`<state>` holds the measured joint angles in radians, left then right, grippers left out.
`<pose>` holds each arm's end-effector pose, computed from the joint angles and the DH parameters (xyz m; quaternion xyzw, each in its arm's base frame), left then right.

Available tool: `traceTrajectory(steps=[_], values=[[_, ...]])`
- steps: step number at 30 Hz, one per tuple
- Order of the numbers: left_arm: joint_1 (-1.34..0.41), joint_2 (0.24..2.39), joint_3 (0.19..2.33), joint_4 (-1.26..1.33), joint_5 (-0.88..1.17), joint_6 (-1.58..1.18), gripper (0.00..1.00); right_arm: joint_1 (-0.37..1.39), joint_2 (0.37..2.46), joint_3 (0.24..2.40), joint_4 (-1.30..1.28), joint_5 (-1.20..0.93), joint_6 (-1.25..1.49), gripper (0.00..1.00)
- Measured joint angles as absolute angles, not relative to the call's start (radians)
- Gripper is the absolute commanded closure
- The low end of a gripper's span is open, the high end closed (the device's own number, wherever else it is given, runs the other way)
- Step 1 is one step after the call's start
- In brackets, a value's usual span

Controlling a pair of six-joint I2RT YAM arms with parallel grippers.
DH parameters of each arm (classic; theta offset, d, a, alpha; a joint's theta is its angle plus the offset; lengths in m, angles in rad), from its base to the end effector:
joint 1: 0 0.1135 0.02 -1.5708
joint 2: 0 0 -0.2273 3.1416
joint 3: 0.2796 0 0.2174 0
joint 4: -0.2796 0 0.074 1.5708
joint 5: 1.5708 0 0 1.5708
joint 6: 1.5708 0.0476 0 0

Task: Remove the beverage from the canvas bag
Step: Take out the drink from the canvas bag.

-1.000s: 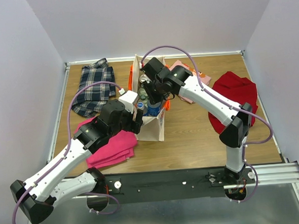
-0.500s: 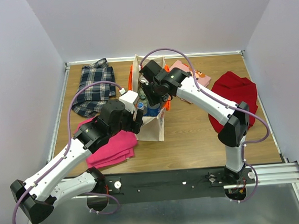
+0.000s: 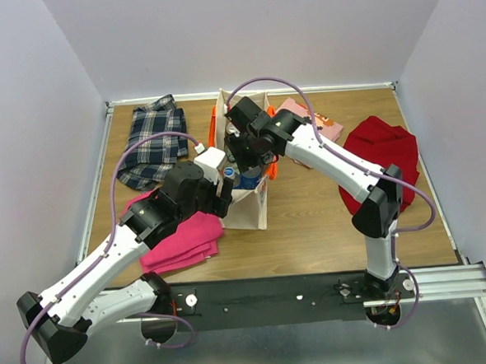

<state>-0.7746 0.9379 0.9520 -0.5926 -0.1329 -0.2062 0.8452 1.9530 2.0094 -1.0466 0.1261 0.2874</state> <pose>0.1439 -0.1320 0.2935 0.2157 0.8511 -0.1722 0.4465 0.2543 0.2777 0.2947 -0.2459 0.9243 0.1023 0.2735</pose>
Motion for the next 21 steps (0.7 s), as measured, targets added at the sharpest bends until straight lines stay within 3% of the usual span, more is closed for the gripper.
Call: traceTrajectory(steps=[7, 10, 11, 16, 21], values=[[-0.775, 0.938, 0.952, -0.593, -0.133, -0.206, 0.13, 0.845, 1.958, 2.011, -1.048, 0.127, 0.288, 0.48], [-0.775, 0.941, 0.952, -0.593, -0.133, -0.206, 0.12, 0.845, 1.958, 2.011, -1.049, 0.129, 0.288, 0.59], [-0.775, 0.941, 0.952, -0.593, -0.133, -0.206, 0.13, 0.845, 1.958, 2.011, -1.050, 0.133, 0.288, 0.67], [-0.775, 0.943, 0.952, -0.594, -0.133, -0.206, 0.12, 0.843, 1.964, 2.025, -1.071, 0.149, 0.286, 0.77], [-0.775, 0.945, 0.952, -0.594, -0.133, -0.206, 0.12, 0.843, 1.967, 2.028, -1.076, 0.149, 0.287, 0.99]])
